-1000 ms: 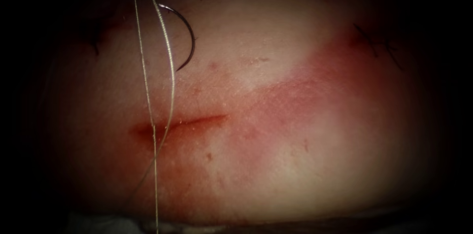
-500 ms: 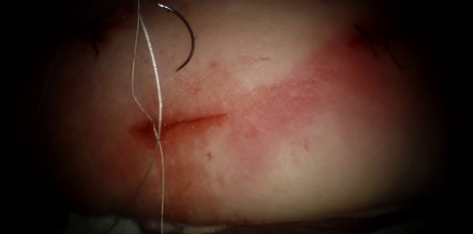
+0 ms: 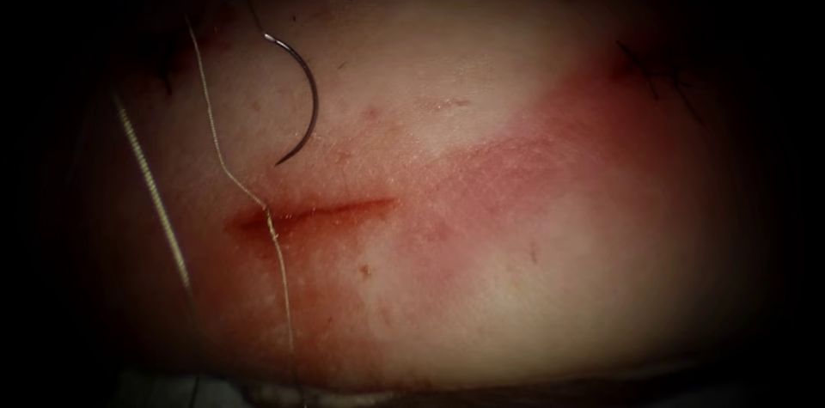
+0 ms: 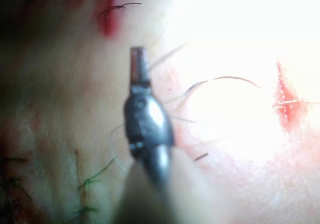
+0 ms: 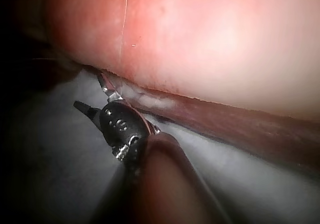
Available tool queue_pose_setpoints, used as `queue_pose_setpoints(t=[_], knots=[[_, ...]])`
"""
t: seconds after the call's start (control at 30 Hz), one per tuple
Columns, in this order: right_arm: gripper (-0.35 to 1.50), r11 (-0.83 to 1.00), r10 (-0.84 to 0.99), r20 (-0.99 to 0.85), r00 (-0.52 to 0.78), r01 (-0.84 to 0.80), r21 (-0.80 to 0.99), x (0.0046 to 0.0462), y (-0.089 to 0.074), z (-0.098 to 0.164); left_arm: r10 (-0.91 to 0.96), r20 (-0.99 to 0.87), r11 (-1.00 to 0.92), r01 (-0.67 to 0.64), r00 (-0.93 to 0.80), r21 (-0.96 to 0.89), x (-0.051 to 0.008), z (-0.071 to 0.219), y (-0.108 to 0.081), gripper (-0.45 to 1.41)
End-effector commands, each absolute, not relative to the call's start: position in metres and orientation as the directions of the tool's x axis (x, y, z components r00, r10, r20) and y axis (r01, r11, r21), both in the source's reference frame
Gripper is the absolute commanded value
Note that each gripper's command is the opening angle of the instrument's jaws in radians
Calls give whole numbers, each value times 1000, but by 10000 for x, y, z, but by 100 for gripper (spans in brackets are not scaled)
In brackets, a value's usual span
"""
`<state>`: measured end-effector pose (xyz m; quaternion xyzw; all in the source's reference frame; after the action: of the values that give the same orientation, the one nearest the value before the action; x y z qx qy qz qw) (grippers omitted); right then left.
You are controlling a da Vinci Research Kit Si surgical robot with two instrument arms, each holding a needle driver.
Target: Wound Closure
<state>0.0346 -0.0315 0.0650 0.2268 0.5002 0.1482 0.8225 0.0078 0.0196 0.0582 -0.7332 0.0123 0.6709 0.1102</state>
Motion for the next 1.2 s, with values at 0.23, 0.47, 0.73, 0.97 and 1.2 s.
queue_pose_setpoints(t=[0.23, 0.47, 0.73, 0.97, 1.2], knots=[[148, 861, 464, -766, 445, -26, 507, 332, -229, 611, 117, -986, -980, -145, 122, -134, 77, 537, 144, -45], [138, 888, 449, -823, 349, -73, 454, 359, -125, 579, 113, -982, -979, -153, 152, -136, 60, 535, 112, -45], [128, 911, 331, -852, 405, 96, 400, 473, -65, 676, 177, -969, -966, -156, 175, -205, -15, 544, 44, -45], [118, 918, 256, -869, 422, 175, 356, 491, -80, 736, 201, -963, -964, -136, 181, -227, -8, 531, 25, -45], [113, 905, 254, -896, 364, 238, 353, 534, -53, 750, 228, -951, -961, -106, 208, -254, -38, 541, -2, -45]])
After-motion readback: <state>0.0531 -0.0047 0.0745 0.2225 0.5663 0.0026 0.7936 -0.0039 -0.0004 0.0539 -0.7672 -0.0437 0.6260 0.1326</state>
